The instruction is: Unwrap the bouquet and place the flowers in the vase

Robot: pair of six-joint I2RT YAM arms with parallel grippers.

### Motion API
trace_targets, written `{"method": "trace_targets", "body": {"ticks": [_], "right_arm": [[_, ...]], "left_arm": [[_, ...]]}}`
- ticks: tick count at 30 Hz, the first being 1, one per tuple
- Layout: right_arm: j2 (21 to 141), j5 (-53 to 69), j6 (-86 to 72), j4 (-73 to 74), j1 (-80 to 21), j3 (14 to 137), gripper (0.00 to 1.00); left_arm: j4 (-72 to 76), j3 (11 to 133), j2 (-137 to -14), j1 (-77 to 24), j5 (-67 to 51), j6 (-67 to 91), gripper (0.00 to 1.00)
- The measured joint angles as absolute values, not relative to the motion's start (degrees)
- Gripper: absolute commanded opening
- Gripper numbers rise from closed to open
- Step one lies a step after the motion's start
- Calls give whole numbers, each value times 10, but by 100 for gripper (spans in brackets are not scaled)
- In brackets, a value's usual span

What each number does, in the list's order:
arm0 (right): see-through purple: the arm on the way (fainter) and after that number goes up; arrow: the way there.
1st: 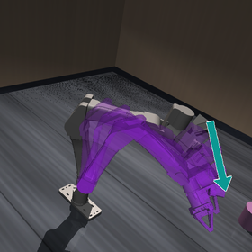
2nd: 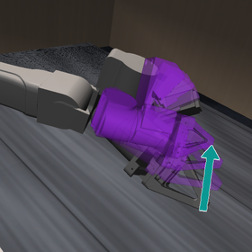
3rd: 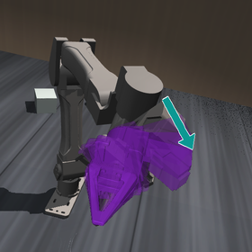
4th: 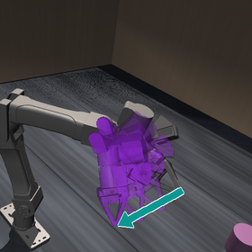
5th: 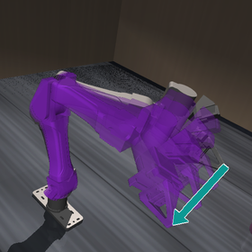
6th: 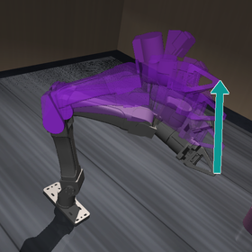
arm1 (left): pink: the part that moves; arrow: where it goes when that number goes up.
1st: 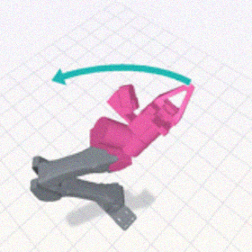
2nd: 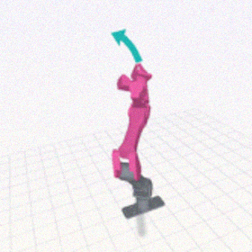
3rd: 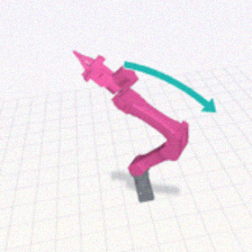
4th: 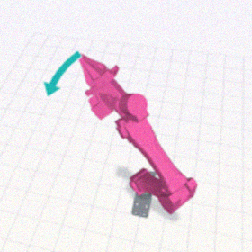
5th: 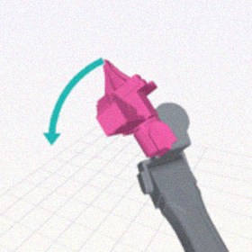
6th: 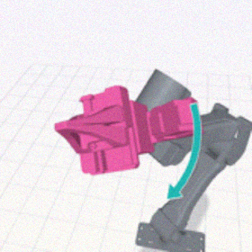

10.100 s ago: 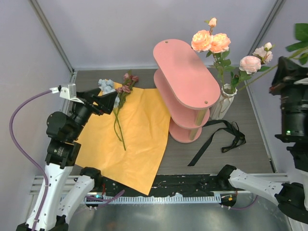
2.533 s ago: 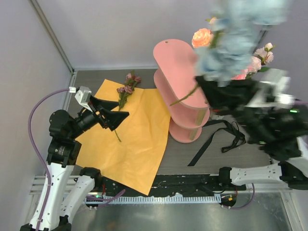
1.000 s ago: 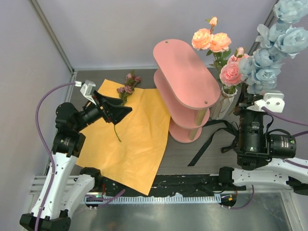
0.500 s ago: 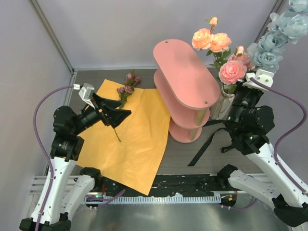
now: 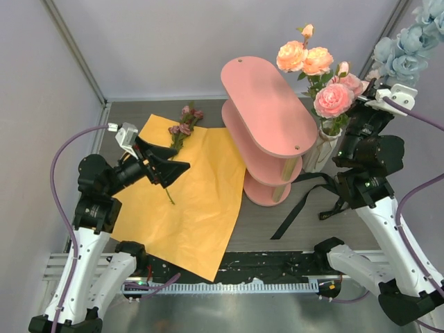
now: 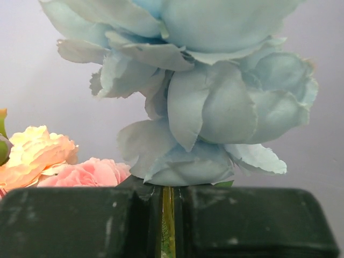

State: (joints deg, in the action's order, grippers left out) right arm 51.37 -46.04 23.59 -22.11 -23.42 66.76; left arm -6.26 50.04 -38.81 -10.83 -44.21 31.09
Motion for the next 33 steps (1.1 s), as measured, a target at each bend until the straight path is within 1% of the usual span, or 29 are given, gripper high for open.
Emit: {"method": "trace_targets", "body": {"ticks": [7,13,16,24,31,33], "right_arm": [[533,-412,176,-206,-180,660,1],[531,-355,84,-187,-86,597,1],[532,-328,42,-164,-55,573,1],[528,-276,-32,-145,-13,531,1],[533,-236,-84,-148,19,492,1],[534,-228,-93,-148,20,480,3]], "left_arm": [[-65,498,-387,-109,-432,311,89],[-106,498,-407,-109,-382,310,89],[-125,499,-430,-109,-365,311,89],[-182,501,-498,-109,-287,328,84],[-217,505,-562,-109,-253,344,84],[-219,506,-568,-109,-246,345,84]]}}
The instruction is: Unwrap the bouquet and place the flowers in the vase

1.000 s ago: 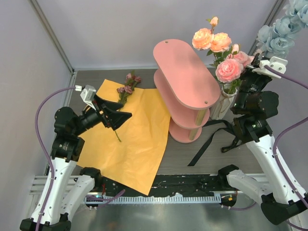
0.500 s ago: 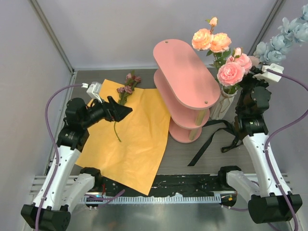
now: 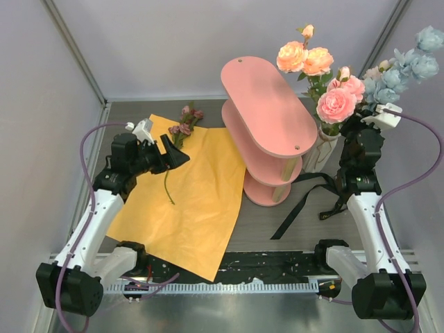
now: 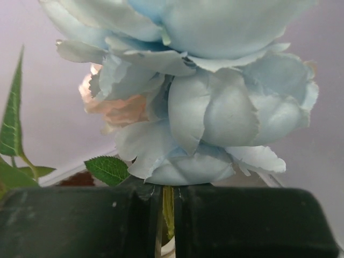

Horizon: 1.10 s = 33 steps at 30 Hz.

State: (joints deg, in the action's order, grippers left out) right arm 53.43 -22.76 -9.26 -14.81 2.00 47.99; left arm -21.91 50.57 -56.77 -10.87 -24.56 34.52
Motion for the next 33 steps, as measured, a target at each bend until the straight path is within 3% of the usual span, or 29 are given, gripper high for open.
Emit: {"method": "trace_targets", "body": {"ticks": [4,8,10,12,25,33], "right_arm": [[537,-220,-109,-137,20,466,15],[530,-217,-135,-102,20,466,54],[520,-218,-153,-64,20,466,57],[510,-223,-176,-6,20,475,65],[464,-222,-284,382,20,618,72],[399,-131,-304,564,15,621,72]], "left_arm": [[-231,516,-583,-109,-229,345,85],[-243,537,-611,-103,-213,343,88],[-253,550,-628,-97,-203,340,88],[-265,566,-650,-90,-192,337,88],[-343,706,-889,-57,-156,298,73],[-374,744,-966,-58,-151,280,75]]}}
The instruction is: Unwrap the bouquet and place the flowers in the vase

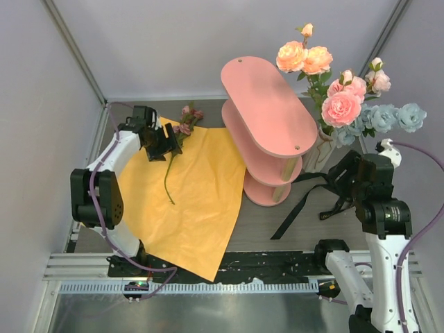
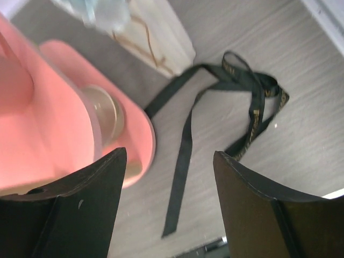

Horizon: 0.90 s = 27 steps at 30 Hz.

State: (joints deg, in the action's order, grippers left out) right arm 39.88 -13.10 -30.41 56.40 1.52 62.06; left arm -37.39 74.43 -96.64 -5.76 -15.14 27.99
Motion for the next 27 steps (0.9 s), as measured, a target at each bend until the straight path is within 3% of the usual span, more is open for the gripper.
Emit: {"method": "trace_targets", "body": {"ticks": [5,11,17,21,27], "right_arm": [[366,-66,-285,660,4,620,71],[342,126,-223,712,-59,621,71],[303,292,-179,724,-157,626,71],[285,368,-169,723,-182,628,71],[289,474,-174,681,-186,645,71]], "left_arm": [[-397,775,-981,-58,-132,250,70],[-405,790,-1021,-58,-130,230,68],[-417,802,-1072,-58,-130,219,67],[-421,829,-1110,-58,-127,220,52],[-418,840,-1148,-61,-111,218,52]]}}
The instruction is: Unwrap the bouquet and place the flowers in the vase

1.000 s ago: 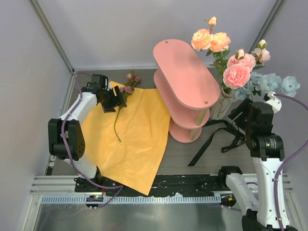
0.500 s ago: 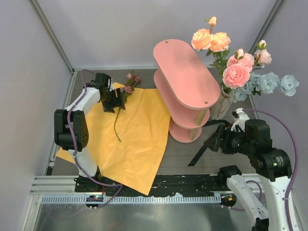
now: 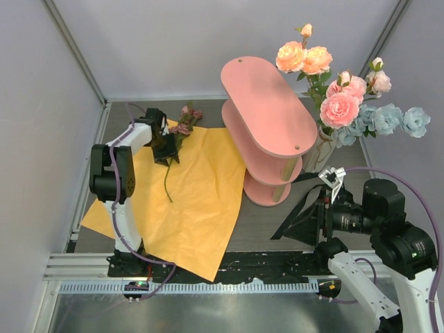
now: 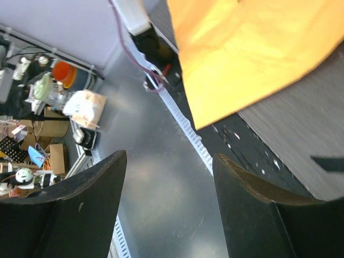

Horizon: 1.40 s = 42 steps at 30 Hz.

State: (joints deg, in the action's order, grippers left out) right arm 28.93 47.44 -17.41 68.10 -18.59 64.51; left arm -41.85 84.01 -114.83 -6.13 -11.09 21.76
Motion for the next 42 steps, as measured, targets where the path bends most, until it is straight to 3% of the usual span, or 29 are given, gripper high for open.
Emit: {"method": "trace_targets", "body": {"ticks": [8,12,15,18,25,28,32,37,42], "right_arm": [[321,559,-188,551,-186,675,71],[351,568,-179,519,-186,684,71],[364,567,-169,505,-186,684,71],[366,567,-165,493,-186,682,71],[366,524,-161,488,-186,683,71],[368,481,-160,488,-186,693,71],[375,430,-161,477,-186,712,71],[397,404,-169,450,-186,716,71],[439,401,-175,433,-186,736,71]], "left_arm": [[-421,842,-1157,-78,-62,203,52],[-421,841,-1158,-80,-53,201,63],[-421,834,-1143,-81,-51,200,65],[-420,833,-1130,-81,-49,199,52],[-422,834,-1148,-81,-45,193,36],[-422,834,-1158,-81,-38,192,24],[-420,834,-1157,-81,-32,191,0],[-422,829,-1133,-82,-22,190,0],[-435,823,-1021,-82,-22,191,0]]}}
